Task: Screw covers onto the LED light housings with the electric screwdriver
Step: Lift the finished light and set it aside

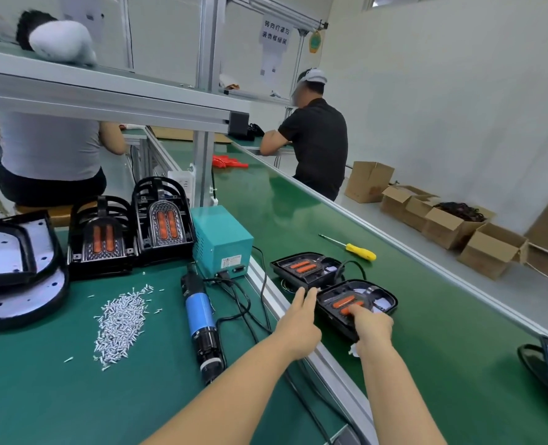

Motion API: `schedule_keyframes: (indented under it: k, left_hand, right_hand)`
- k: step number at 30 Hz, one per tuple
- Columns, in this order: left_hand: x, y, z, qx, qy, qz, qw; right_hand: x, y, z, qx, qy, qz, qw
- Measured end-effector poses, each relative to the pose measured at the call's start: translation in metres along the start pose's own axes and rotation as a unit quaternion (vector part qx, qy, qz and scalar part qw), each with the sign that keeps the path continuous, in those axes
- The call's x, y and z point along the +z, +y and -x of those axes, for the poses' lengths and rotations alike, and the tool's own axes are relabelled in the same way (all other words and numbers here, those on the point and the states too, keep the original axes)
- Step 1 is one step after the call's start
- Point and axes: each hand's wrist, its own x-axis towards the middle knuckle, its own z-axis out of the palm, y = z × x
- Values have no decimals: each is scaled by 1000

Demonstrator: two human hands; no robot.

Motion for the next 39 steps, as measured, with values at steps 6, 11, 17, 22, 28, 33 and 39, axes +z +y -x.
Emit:
schedule_keyframes:
  k: [6,11,17,22,28,33,39]
  left_hand:
    - [-6,-2,-11,-23,1,23,999]
    - [-7,-5,-21,-16,-17,-8,1000]
    - [-15,-3,-29,-31,-32,-22,999]
    - [-23,-2,-27,-27,-43,-51,997]
    - [-31,-14,-9,-52,-40,-116,991]
    - [-45,-19,12,-34,-1,-101,994]
    - [-77,-28,42,7,59,-20,998]
  right_hand:
    - [1,16,22,-196,22,202,959]
    - [12,33,31,-250,-19,376,892]
    - [18,28,22,-257,-12,377,890]
    - [22,18,15,-240,-12,454,858]
    - [19,5,19,-186,-10,588,787]
    - [32,-6,43,-244,2,593,768]
    - [80,-9,97,-358,-79,562,741]
